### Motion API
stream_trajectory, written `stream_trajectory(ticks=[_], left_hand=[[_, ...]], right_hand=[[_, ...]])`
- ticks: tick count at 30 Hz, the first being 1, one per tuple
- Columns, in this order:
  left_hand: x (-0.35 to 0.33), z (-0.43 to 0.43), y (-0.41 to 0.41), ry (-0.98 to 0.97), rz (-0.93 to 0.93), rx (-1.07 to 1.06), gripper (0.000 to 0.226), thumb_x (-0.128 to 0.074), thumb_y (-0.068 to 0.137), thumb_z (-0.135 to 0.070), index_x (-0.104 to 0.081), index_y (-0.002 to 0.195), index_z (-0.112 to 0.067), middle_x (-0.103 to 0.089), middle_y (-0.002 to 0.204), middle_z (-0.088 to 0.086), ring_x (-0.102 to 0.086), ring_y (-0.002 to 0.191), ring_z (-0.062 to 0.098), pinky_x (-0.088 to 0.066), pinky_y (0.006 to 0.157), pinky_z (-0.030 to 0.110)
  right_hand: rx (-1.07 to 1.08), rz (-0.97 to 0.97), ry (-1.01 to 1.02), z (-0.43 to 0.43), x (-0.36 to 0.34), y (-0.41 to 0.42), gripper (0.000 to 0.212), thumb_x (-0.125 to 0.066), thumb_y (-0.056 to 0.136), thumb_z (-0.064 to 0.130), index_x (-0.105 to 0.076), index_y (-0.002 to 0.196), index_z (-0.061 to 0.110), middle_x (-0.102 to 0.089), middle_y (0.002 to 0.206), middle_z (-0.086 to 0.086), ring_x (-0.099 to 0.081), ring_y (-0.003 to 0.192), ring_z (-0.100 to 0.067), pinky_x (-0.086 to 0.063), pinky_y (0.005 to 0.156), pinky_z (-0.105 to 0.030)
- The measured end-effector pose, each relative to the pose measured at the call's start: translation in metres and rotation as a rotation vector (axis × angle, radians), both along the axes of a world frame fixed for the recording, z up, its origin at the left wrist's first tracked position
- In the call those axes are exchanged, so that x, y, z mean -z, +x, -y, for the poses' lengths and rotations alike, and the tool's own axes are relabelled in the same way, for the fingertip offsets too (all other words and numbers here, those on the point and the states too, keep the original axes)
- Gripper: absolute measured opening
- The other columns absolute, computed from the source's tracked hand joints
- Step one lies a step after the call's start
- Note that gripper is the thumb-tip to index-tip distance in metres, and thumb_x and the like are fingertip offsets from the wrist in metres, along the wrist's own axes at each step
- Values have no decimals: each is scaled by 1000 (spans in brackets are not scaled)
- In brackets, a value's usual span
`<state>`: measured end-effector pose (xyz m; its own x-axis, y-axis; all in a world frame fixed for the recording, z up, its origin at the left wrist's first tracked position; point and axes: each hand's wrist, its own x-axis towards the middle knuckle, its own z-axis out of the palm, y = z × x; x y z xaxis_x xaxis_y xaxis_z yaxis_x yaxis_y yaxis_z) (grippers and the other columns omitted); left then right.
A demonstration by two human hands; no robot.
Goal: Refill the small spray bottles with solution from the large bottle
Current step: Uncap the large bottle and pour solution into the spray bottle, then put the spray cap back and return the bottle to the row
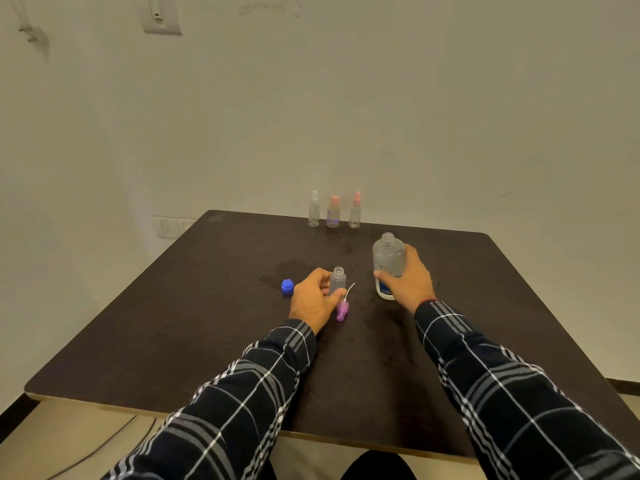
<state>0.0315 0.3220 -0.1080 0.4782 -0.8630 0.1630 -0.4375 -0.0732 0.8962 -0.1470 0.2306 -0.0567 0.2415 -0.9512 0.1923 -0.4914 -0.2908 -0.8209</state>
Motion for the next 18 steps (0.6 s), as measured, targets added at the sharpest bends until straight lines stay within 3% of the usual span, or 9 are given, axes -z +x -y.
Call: stream_trajectory(ticks=[5, 9, 12, 15, 16, 18], left_hand=[[-2, -1, 0, 23, 1, 7, 30, -77, 87, -21, -62, 113, -19, -70, 110, -3, -66, 99, 7, -56, 93, 30], [-1, 0, 0, 33, 10, 3, 31, -77, 87, -22, -61, 113, -20, -70, 111, -3, -66, 99, 7, -56, 93, 31], [-2, 0, 0, 36, 5, 2, 31, -77, 87, -22, -61, 113, -20, -70, 111, -4, -66, 99, 7, -56, 94, 32], [-4, -1, 0, 41, 6, -6, 30, -77, 87, -22, -61, 113, -19, -69, 110, -3, -66, 98, 8, -56, 93, 31], [-5, -1, 0, 44, 4, -11, 30, -77, 87, -22, -62, 113, -19, -69, 109, -3, -66, 98, 8, -56, 93, 31], [-5, -1, 2, 41, -5, -14, 29, -78, 86, -21, -63, 110, -19, -70, 106, -4, -66, 96, 8, -56, 92, 31]], right_hand=[[50, 90, 112, 6, 7, -12, 74, -80, 83, 25, -38, 144, 20, -53, 142, -6, -52, 130, -28, -43, 109, -46], [-4, 31, 191, 11, -2, -15, 84, -84, 78, 28, -35, 146, 16, -50, 144, -9, -50, 131, -29, -43, 106, -44], [156, 39, 89, 0, -13, -10, 99, -86, 73, 40, -27, 147, 14, -39, 146, -14, -47, 131, -32, -45, 104, -48], [412, -3, -268, -30, -15, -7, 58, -63, 83, 58, -43, 123, 21, -51, 124, -4, -58, 108, -25, -53, 86, -44], [383, -49, -378, -38, -12, -6, 43, -58, 87, 56, -47, 113, 24, -55, 113, 1, -60, 98, -19, -54, 80, -40], [118, -220, -458, -49, -1, -1, 22, -54, 91, 51, -50, 98, 30, -57, 94, 10, -58, 83, -10, -55, 73, -35]])
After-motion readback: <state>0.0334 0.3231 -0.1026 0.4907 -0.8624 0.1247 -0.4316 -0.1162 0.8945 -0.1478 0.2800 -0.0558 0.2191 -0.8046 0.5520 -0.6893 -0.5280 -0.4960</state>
